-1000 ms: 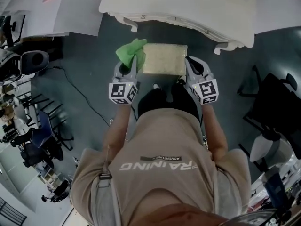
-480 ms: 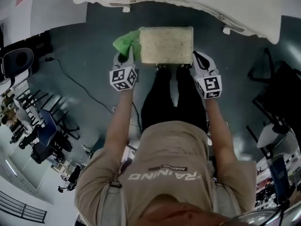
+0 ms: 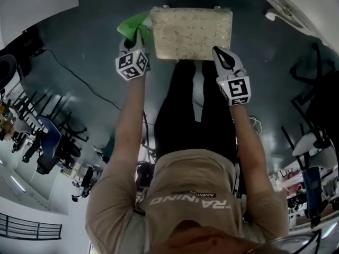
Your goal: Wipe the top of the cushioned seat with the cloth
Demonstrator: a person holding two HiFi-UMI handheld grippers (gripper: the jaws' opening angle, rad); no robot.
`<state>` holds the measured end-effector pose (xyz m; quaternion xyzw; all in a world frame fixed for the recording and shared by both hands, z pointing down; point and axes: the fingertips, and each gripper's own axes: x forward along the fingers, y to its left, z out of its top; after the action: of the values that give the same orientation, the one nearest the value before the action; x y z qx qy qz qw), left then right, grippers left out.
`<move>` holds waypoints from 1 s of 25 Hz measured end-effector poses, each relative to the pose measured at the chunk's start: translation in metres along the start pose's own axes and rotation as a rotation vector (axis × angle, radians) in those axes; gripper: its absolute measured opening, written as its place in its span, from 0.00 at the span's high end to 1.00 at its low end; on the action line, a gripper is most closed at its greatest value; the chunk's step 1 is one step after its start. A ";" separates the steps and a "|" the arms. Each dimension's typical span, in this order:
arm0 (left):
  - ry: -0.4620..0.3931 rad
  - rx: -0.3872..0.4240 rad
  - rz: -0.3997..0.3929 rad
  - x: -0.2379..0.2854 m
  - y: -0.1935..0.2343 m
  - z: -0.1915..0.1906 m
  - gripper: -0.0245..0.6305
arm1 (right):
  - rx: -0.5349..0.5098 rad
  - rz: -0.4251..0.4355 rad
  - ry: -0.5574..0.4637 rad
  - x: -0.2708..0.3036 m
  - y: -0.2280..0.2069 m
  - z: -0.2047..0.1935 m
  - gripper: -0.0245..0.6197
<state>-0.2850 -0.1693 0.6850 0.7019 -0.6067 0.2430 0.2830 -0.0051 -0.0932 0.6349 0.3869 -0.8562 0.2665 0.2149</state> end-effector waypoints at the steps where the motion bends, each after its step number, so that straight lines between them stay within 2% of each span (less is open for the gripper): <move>1: 0.014 0.003 0.000 0.007 0.004 -0.007 0.89 | 0.002 0.002 0.008 0.006 -0.001 -0.006 0.96; 4: 0.054 0.005 0.000 0.026 0.017 -0.025 0.89 | 0.015 0.000 0.020 0.019 -0.004 -0.016 0.96; 10: 0.092 -0.102 0.025 0.060 0.036 -0.038 0.89 | 0.023 0.010 0.033 0.024 -0.015 -0.015 0.96; 19: 0.198 -0.013 -0.014 0.099 0.008 -0.059 0.89 | 0.052 -0.027 0.046 0.018 -0.056 -0.019 0.96; 25: 0.208 -0.003 -0.020 0.102 -0.014 -0.059 0.89 | 0.080 -0.027 0.015 0.021 -0.066 -0.017 0.96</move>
<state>-0.2558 -0.2004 0.7959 0.6784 -0.5676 0.3107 0.3480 0.0364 -0.1306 0.6792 0.4048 -0.8379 0.3004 0.2094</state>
